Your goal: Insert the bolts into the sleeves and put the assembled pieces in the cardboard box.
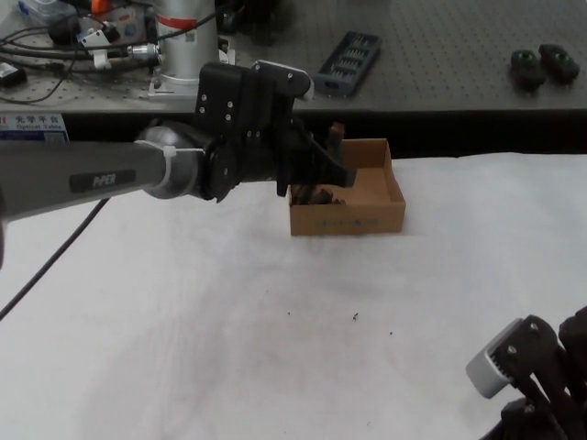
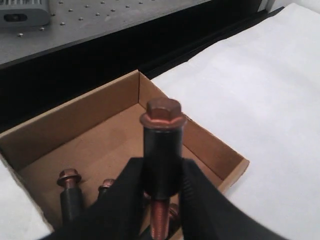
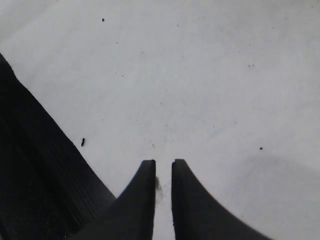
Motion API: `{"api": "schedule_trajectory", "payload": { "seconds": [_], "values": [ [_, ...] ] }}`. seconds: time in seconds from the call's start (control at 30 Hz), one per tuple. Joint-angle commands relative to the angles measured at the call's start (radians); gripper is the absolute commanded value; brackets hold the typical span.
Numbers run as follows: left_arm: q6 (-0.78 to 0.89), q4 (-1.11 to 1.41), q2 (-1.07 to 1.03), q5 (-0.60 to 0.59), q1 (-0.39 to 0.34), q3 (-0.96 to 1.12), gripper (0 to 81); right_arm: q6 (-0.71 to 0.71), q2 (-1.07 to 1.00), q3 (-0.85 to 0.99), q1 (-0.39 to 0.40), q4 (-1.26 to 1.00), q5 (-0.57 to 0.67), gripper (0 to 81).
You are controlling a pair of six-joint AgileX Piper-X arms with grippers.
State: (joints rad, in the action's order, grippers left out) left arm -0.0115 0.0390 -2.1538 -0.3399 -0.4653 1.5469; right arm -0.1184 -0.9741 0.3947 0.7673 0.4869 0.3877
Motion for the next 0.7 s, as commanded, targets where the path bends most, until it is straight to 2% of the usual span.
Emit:
{"api": "schedule_trajectory", "payload": {
  "seconds": [0.0, 0.67],
  "values": [
    [-0.017, 0.007, -0.01, -0.007, 0.001, 0.03, 4.4, -0.001, 0.015, -0.009, 0.004, 0.001, 0.003, 10.6],
    [-0.017, -0.033, -0.06, -0.012, 0.001, 0.069, 4.4, -0.031, 0.015, -0.01, 0.004, 0.001, 0.01, 10.6]
  ]
}}
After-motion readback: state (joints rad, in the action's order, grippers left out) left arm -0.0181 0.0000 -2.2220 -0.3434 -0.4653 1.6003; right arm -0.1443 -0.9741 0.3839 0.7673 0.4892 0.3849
